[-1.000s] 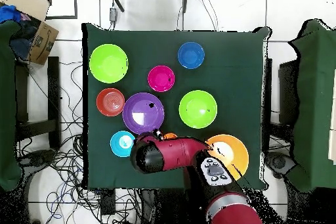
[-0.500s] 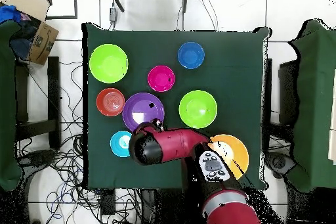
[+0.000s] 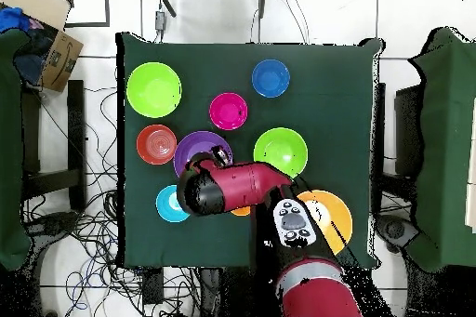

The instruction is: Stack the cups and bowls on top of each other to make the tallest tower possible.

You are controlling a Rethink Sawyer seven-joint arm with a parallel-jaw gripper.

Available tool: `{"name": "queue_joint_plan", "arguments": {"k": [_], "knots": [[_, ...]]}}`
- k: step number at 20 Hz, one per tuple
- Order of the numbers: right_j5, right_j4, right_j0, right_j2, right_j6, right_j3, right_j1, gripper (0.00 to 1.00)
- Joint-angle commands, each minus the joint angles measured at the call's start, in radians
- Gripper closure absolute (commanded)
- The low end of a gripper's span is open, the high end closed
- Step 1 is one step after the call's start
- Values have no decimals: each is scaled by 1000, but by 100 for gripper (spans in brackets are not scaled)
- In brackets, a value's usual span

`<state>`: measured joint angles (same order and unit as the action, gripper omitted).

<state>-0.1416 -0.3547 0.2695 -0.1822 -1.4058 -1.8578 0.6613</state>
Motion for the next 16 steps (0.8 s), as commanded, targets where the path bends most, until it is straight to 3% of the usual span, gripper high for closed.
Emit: {"name": "queue_joint_plan", "arguments": {"k": [1,8,16], "knots": [[-8,-17,-17,14,-112,111,-56,0],[53,-37,-55,92,-132,155,-65,0],[204,25,-177,273,-199,235,-140,0]]}}
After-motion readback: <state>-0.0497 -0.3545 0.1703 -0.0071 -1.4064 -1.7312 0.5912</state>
